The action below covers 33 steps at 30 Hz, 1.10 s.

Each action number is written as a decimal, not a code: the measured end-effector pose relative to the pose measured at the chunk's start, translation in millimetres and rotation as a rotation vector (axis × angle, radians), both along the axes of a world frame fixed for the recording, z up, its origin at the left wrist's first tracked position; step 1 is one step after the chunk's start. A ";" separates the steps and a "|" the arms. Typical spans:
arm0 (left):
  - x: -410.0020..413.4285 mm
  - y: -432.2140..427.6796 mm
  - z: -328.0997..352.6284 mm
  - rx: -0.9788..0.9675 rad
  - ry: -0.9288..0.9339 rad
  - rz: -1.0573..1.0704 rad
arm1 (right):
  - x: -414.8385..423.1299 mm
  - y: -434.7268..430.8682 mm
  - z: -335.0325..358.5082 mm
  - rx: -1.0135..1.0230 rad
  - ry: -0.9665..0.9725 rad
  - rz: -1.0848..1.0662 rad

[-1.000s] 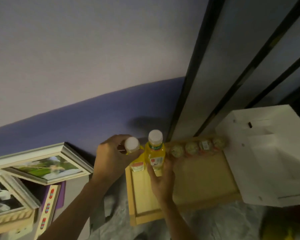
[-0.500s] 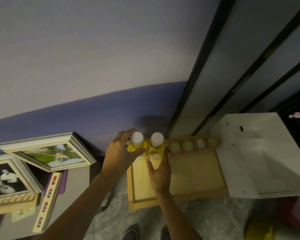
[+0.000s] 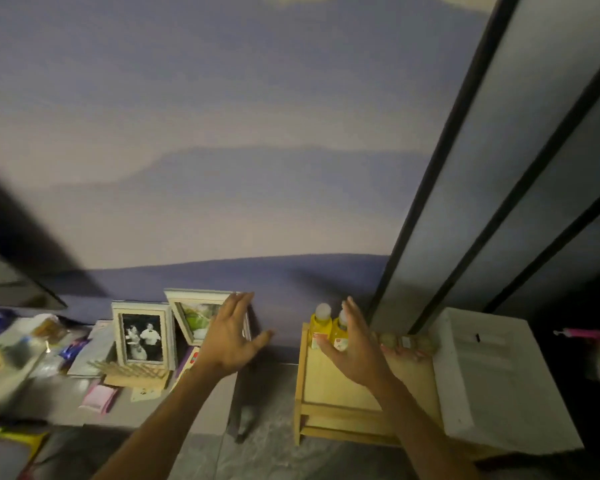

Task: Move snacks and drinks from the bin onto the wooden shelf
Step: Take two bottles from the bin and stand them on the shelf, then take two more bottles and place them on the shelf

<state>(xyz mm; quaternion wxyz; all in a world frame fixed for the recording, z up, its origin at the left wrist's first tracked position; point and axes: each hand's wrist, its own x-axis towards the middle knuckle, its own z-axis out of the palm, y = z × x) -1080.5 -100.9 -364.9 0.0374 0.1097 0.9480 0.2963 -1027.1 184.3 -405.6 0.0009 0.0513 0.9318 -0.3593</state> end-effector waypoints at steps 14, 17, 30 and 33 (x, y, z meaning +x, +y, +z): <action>212.2 -209.4 129.0 -0.099 0.194 0.509 | 16.6 -219.7 175.6 0.149 0.104 0.655; 267.1 -273.0 133.9 -0.119 0.168 0.625 | 41.3 -303.0 181.4 0.165 0.117 0.776; 440.1 -559.2 106.2 -0.252 0.007 1.015 | 154.5 -675.1 157.5 0.234 0.064 1.171; 448.1 -603.7 95.7 -0.222 -0.014 1.075 | 159.0 -730.9 138.8 0.256 0.020 1.223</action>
